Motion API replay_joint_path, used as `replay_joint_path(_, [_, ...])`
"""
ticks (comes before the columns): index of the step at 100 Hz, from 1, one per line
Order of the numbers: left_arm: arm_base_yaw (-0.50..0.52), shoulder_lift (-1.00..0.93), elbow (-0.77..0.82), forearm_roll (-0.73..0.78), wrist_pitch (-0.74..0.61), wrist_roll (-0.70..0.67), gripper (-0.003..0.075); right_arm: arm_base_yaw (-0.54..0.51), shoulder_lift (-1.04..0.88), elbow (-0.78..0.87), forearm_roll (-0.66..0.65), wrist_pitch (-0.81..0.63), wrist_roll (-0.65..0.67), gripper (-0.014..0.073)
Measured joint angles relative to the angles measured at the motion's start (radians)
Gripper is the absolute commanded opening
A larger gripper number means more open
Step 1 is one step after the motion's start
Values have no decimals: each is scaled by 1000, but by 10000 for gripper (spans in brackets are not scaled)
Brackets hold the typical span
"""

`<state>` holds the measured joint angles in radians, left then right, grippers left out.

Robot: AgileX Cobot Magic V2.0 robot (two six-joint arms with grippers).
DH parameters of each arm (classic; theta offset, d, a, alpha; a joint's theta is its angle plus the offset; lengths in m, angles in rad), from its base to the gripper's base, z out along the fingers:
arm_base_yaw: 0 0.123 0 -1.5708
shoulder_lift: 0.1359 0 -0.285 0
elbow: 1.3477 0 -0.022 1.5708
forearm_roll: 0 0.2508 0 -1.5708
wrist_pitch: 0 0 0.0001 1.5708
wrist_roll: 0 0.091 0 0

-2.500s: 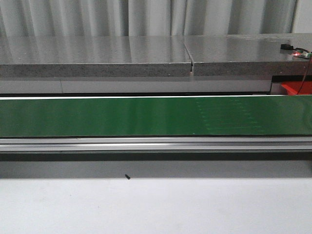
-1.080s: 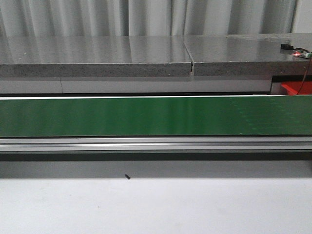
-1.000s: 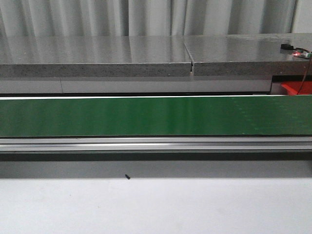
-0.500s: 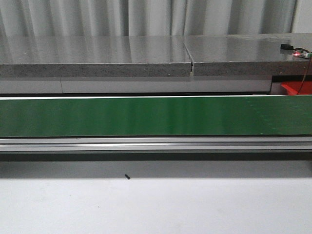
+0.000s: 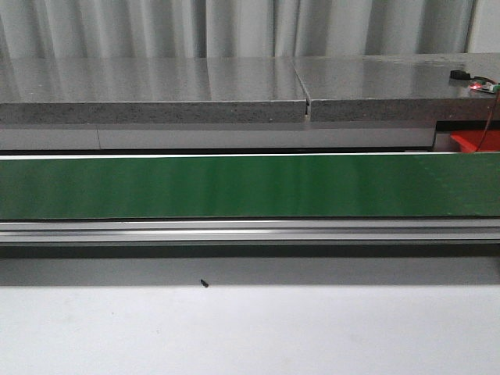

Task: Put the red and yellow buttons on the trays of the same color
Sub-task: 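Move the left gripper down toward the yellow buttons beside the belt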

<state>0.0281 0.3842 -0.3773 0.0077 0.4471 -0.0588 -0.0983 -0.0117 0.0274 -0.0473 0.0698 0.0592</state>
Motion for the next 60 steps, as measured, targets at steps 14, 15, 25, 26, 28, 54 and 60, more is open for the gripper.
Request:
replay_joint_path(14, [0,4,-2,0,-17,0,585,0,0,0,0,0,0,-59])
replay_joint_path(15, [0,4,-2,0,-19,0,585,0,0,0,0,0,0,-59])
replay_joint_path(25, [0,5,-4,14,-23,0,578,0,0,0,0,0,0,-59])
replay_joint_path(26, [0,7,-4,14,-23,0,577,0,0,0,0,0,0,-59])
replay_joint_path(28, [0,7,-6,20,-23,0,576,0,0,0,0,0,0,-59])
replay_joint_path(54, [0,104,-100,33,62,-16,576,0,0,0,0,0,0,-59])
replay_joint_path(60, [0,138,-131,33,79,-23,576,0,0,0,0,0,0,-59])
